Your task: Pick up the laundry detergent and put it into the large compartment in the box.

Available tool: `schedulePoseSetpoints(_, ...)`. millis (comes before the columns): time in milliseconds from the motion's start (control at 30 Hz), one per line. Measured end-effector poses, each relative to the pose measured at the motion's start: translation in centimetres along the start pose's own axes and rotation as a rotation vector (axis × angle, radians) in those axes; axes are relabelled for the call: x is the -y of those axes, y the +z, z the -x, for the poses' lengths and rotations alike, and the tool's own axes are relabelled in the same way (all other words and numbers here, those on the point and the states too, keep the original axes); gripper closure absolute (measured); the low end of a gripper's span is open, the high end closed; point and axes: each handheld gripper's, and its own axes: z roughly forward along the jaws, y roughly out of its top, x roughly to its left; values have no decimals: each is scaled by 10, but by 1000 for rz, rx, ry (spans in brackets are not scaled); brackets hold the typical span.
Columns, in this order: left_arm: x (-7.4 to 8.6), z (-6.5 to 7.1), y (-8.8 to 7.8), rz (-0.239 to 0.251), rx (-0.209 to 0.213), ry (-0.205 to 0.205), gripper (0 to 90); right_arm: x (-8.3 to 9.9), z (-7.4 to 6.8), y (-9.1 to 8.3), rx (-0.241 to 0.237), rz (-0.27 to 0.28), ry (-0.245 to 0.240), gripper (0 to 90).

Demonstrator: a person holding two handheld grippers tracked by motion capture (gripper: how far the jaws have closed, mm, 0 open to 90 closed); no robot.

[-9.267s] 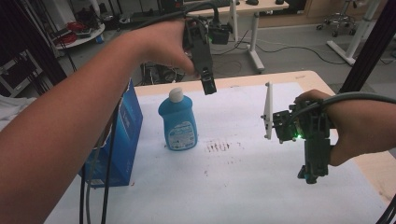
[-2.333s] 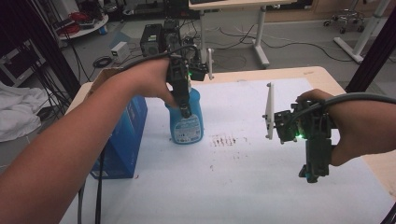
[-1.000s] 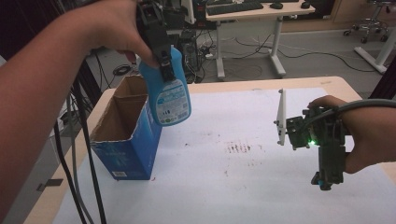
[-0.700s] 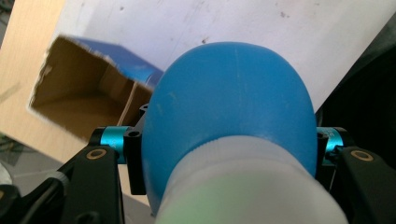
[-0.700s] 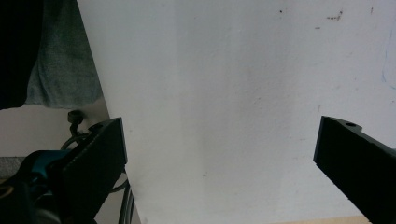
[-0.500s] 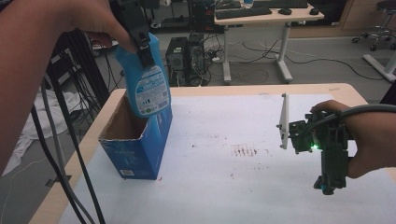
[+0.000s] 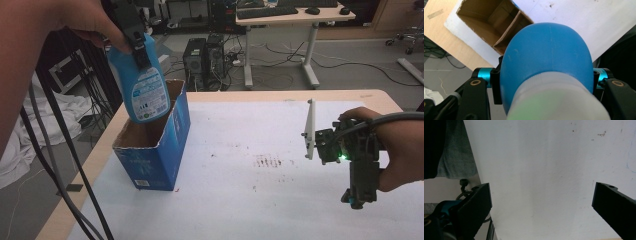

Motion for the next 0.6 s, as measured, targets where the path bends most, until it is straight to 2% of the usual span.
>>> schedulePoseSetpoints(200,5,-8,12,-20,6,-21,386,-2,1,0,2,9,-4,16)
schedulePoseSetpoints(467,4,-16,40,-37,27,-55,386,-2,1,0,4,4,0,16)
schedulePoseSetpoints(600,4,-19,53,-35,30,-44,386,-1,1,0,0,7,1,16)
